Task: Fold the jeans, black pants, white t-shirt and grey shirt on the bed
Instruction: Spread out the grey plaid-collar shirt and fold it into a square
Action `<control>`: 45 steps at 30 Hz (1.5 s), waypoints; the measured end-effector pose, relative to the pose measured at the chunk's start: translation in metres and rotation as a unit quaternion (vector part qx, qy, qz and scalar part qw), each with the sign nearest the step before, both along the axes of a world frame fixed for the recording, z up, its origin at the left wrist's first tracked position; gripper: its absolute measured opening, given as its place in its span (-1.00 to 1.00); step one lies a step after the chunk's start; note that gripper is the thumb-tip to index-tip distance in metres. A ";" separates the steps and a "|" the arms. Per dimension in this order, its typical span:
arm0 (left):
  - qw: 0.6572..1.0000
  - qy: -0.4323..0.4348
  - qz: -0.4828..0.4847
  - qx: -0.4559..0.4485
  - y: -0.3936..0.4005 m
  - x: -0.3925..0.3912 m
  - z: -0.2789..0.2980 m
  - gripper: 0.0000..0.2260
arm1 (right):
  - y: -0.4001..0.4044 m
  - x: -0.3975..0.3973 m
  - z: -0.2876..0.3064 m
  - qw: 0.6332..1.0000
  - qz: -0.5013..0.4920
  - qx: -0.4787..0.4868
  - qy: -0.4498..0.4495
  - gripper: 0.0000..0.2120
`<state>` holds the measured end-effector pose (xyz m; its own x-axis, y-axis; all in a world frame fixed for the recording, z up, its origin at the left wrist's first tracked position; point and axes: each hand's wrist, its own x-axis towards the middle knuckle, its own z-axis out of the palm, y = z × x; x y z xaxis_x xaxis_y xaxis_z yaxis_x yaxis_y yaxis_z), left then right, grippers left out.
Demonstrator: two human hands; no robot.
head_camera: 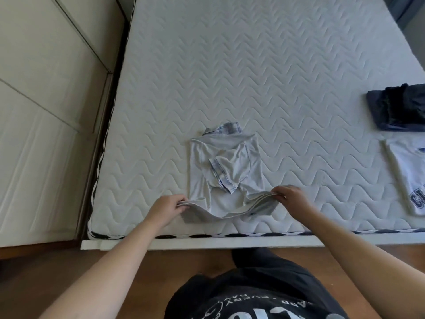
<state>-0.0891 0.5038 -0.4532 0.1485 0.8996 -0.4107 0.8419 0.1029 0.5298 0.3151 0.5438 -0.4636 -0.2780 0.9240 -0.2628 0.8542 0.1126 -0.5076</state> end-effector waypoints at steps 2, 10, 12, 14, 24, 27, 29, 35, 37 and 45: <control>1.000 0.011 -0.018 0.001 0.028 0.003 0.001 -0.92 | 0.034 0.002 -0.003 0.999 0.022 -0.020 -0.012 -0.90; 0.991 0.009 -0.117 -0.066 0.139 0.005 -0.015 -0.57 | 0.144 -0.006 -0.026 0.986 0.138 -0.077 -0.044 -0.48; 0.988 0.011 -0.139 -0.070 0.169 0.000 -0.026 -0.55 | 0.168 -0.012 -0.036 0.986 0.144 -0.074 -0.046 -0.46; 0.986 0.011 -0.150 -0.075 0.199 -0.004 -0.039 -0.56 | 0.192 -0.019 -0.046 0.984 0.152 -0.072 -0.059 -0.46; 0.996 0.020 -0.081 -0.032 0.321 -0.015 -0.124 -0.71 | 0.312 -0.045 -0.120 0.993 0.081 -0.061 -0.061 -0.72; 0.996 0.053 -0.061 -0.029 0.345 -0.018 -0.153 -0.70 | 0.338 -0.049 -0.150 0.994 0.055 -0.064 -0.066 -0.74; 0.996 0.068 -0.050 -0.017 0.358 -0.016 -0.170 -0.73 | 0.350 -0.051 -0.171 0.994 0.044 -0.066 -0.079 -0.73; 0.982 0.120 -0.138 -0.039 0.385 0.000 -0.214 -0.75 | 0.367 -0.064 -0.216 0.984 0.044 -0.148 -0.090 -0.64; 0.981 0.112 -0.158 -0.020 0.387 0.006 -0.220 -0.71 | 0.367 -0.067 -0.223 0.983 0.072 -0.138 -0.096 -0.71; 0.999 0.032 -0.042 0.012 0.397 0.003 -0.227 -0.77 | 0.373 -0.075 -0.226 0.999 0.024 -0.048 -0.008 -0.75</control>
<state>-0.0861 0.9012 -0.6801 0.1978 0.8944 -0.4011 0.8794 0.0188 0.4756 0.2405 0.9167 -0.6896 -0.3157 0.8802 -0.3544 0.8574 0.1046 -0.5040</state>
